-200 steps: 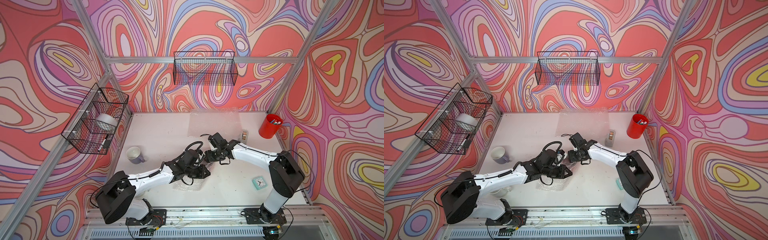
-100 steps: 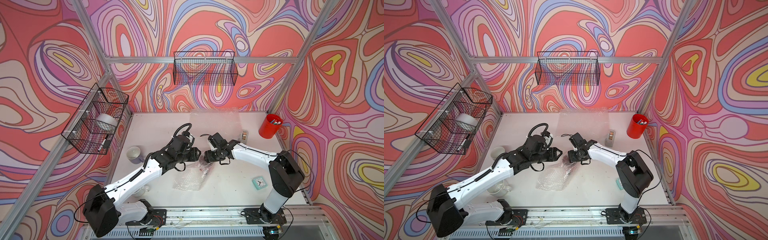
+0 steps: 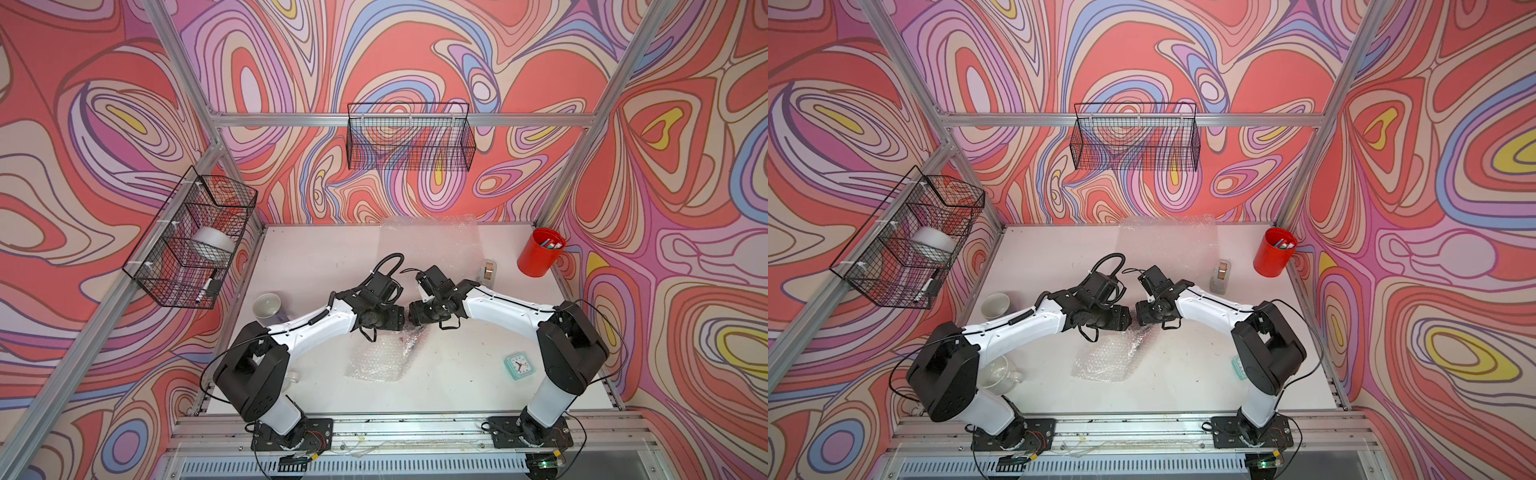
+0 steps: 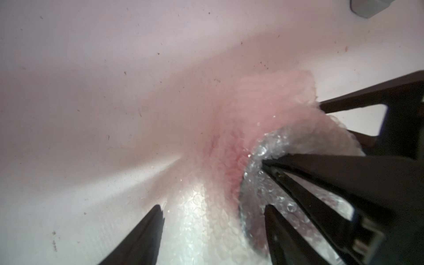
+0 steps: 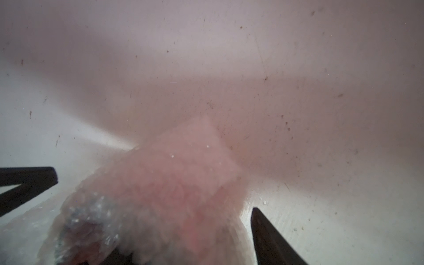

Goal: Wrap mugs in bubble wrap
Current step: Wrap the mug in bubble wrap.

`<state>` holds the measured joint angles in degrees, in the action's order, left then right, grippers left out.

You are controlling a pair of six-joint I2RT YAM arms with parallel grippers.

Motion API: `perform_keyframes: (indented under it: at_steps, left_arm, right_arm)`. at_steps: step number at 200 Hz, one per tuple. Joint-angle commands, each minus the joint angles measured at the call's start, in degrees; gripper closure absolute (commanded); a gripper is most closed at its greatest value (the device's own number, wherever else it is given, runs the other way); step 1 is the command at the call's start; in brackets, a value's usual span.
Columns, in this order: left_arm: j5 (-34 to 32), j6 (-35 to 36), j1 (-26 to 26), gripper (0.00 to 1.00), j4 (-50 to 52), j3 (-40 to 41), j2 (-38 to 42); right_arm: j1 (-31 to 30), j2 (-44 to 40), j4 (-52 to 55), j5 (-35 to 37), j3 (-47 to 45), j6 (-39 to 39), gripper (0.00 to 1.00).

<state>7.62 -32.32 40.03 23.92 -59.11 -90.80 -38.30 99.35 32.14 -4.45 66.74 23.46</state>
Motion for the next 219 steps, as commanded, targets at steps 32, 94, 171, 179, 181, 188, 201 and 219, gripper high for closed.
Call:
perform_keyframes:
  at_steps: [32, 94, 171, 179, 181, 188, 201, 219]
  left_arm:
    - [0.6, -2.1, 0.6, 0.29, -1.7, 3.2, -3.3]
    - [-0.4, -5.2, 2.0, 0.3, -3.6, 4.9, -7.5]
    - [-0.8, -4.6, 2.0, 0.3, -2.4, 3.5, -7.9]
    - [-0.8, -4.7, 2.0, 0.3, -2.3, 3.4, -7.9]
    - [-0.8, -4.7, 2.0, 0.3, -2.3, 3.3, -7.9]
    - [-0.8, -4.8, 2.0, 0.3, -2.3, 3.3, -7.8]
    - [-0.8, -4.8, 1.9, 0.3, -2.3, 3.1, -7.7]
    - [-1.0, -4.9, 1.9, 0.3, -2.1, 2.7, -7.5]
  right_arm:
    - [0.4, 4.2, 1.6, 2.8, -0.4, -0.2, 0.34]
    - [0.4, 0.0, 1.1, 2.5, -0.3, 0.3, 0.34]
    - [0.4, -7.0, 3.0, 0.5, -2.0, 1.7, 0.29]
    - [0.4, -6.6, 2.8, -0.3, -2.3, 1.6, 0.29]
    - [0.4, -6.4, 2.8, -0.5, -2.4, 1.7, 0.29]
    - [0.4, -5.7, 2.8, -1.0, -2.6, 1.6, 0.29]
    - [0.4, -4.6, 2.8, -2.2, -2.9, 1.4, 0.29]
    - [0.4, -3.5, 1.9, -3.8, -3.6, 1.3, 0.29]
